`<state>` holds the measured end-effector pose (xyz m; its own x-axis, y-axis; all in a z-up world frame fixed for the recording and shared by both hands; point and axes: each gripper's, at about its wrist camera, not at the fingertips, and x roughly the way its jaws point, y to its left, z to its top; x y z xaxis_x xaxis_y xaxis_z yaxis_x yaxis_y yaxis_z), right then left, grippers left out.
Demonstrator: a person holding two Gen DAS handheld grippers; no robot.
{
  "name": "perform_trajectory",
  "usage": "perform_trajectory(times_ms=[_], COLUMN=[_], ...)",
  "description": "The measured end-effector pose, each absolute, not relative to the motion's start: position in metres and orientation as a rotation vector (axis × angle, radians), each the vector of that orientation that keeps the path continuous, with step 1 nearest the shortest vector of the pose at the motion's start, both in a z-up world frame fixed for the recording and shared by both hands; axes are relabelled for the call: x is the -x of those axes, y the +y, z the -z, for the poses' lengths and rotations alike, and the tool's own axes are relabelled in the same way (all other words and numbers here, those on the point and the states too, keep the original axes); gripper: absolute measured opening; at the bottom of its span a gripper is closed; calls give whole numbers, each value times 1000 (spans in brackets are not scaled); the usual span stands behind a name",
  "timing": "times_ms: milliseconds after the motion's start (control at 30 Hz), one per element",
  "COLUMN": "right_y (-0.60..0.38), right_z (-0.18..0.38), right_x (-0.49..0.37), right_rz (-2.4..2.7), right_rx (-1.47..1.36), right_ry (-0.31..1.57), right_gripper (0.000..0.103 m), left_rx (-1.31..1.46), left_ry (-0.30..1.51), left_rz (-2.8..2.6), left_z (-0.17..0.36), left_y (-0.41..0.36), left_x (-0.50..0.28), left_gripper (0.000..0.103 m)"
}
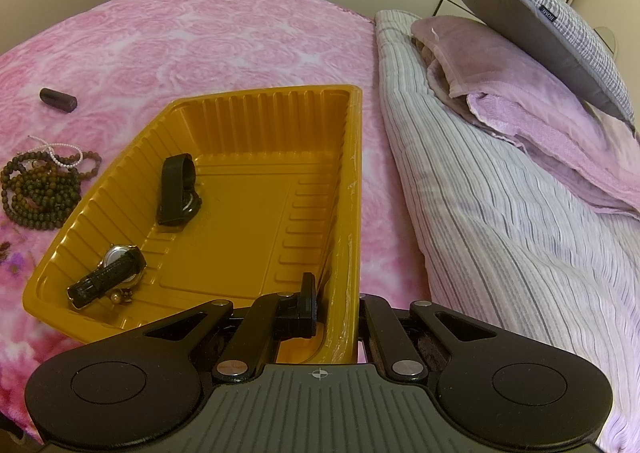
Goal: Organize jewelry
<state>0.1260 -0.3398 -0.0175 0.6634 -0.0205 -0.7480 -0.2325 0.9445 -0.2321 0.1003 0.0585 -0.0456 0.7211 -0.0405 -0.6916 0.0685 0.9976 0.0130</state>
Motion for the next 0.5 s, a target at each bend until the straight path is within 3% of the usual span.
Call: perform_trajectory(times_ms=[500], right_y=[-339], right_z=[17], right_x=[-126], right_rz=[-122], right_rx=[322], right_ry=[837], right_gripper=[4], left_rx=[-48], left_ry=[625], left_rz=[122], left_z=[-14], left_y=[57], left_x=[-104], left_gripper=[4])
